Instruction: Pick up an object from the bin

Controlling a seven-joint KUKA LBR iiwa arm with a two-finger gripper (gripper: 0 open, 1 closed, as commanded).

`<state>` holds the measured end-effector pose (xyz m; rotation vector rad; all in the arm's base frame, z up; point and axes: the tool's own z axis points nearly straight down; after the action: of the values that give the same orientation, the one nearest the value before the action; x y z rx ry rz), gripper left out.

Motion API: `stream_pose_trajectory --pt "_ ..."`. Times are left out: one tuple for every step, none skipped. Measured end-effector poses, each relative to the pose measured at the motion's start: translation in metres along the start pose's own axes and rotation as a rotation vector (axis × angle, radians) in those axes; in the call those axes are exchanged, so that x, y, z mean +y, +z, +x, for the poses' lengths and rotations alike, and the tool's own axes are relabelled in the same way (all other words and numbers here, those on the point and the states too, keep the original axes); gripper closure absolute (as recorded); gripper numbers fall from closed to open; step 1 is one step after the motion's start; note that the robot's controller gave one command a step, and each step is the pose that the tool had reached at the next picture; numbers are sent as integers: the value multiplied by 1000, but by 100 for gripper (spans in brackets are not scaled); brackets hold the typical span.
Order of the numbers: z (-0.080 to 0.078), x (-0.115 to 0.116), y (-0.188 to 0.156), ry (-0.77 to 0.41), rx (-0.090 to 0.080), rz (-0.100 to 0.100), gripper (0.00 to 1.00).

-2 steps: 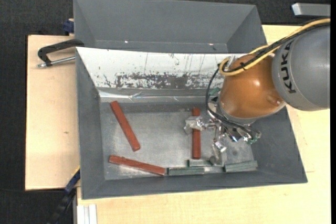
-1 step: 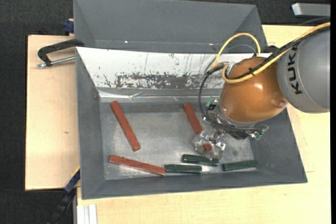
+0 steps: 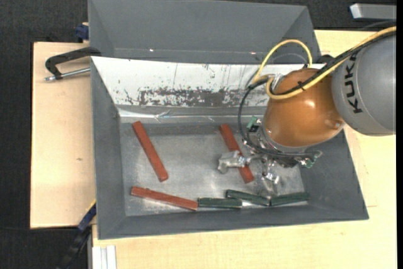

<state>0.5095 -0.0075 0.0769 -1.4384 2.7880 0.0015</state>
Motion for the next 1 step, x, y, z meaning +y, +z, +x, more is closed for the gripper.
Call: stream_pose_trajectory --pt "0 0 0 0 0 0 0"
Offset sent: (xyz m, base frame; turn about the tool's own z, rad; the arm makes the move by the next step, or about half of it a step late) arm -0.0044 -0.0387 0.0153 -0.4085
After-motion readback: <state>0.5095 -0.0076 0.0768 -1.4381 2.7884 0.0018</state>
